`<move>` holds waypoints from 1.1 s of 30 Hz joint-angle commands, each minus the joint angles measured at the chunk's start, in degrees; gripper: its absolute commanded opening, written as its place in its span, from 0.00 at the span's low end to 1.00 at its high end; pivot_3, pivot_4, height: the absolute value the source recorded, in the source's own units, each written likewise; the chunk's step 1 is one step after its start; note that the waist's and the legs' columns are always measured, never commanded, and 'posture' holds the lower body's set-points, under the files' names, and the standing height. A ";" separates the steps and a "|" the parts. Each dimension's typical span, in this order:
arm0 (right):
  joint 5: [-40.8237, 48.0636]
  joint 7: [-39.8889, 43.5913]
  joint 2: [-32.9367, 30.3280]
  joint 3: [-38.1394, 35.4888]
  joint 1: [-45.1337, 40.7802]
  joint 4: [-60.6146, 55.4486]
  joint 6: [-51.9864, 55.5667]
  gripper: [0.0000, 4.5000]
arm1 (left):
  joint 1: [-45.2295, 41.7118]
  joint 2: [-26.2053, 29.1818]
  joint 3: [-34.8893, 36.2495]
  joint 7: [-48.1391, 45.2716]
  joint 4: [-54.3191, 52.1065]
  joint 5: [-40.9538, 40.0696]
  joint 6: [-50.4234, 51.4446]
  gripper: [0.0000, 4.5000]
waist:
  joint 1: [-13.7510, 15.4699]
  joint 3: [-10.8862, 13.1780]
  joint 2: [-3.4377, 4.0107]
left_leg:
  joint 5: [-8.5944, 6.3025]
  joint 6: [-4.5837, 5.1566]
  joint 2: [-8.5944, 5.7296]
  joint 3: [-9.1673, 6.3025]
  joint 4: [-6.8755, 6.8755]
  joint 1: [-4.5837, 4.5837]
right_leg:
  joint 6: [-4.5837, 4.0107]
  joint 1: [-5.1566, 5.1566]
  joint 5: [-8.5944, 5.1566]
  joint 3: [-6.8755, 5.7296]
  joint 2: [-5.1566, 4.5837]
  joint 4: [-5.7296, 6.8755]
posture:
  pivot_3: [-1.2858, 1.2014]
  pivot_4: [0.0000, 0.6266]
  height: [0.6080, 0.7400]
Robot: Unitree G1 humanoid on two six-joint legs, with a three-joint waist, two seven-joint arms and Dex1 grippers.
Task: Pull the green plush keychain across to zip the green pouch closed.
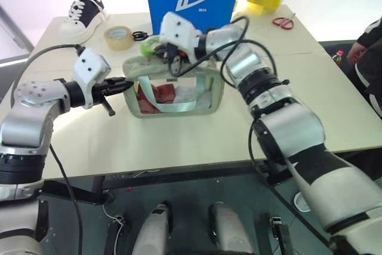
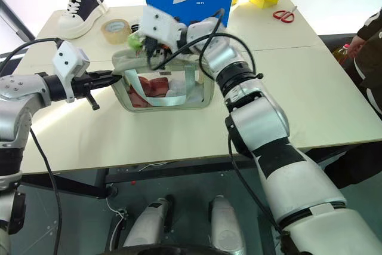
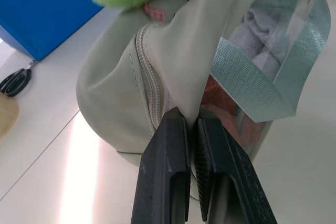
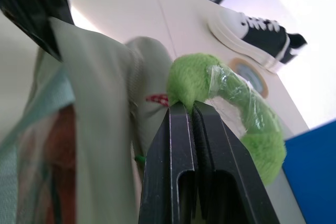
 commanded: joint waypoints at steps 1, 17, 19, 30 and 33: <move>2.08 -0.01 -6.53 -4.08 -2.26 -5.33 1.83 0.01 | -1.14 0.59 0.81 -0.15 -0.93 -0.04 -1.17 0.00 | -0.03 0.00 0.00 | 0.00 0.00 0.00 0.00 0.00 0.00 | 0.00 0.00 0.00 0.00 0.00 0.00 | 0.52 0.24 1.00; 0.74 -15.99 -24.56 -10.66 26.58 -29.06 20.91 0.01 | 0.74 0.86 0.95 -0.67 -2.00 -0.69 -0.39 0.00 | -0.14 0.01 0.02 | 0.00 0.01 0.02 0.13 0.03 0.00 | 0.00 -0.01 0.00 0.11 -0.03 0.01 | 0.52 0.24 1.00; 1.94 -18.10 -22.55 -11.40 30.48 -29.68 22.86 0.01 | 0.02 0.82 0.59 -0.90 -1.61 -0.64 -0.41 0.00 | -0.23 0.00 0.01 | 0.00 0.01 0.02 0.14 0.02 0.00 | 0.00 0.00 0.00 0.12 -0.03 0.00 | 0.52 0.24 1.00; 5.34 -17.22 -15.05 -10.26 37.32 -38.88 26.88 0.01 | -1.23 1.49 -0.04 -1.93 -1.14 -0.33 -0.53 0.00 | -0.07 0.01 0.02 | 0.01 0.02 0.03 0.17 0.05 0.04 | 0.01 0.04 0.00 0.14 -0.02 0.01 | 0.52 0.24 1.00; 4.53 -12.20 -19.41 -8.57 37.94 -41.79 26.37 0.01 | -0.85 1.48 0.12 -1.63 -1.06 -0.05 -0.85 0.00 | 0.12 0.00 0.01 | 0.01 0.02 0.03 0.16 0.07 0.03 | 0.01 0.08 0.00 0.12 -0.02 -0.01 | 0.52 0.24 1.00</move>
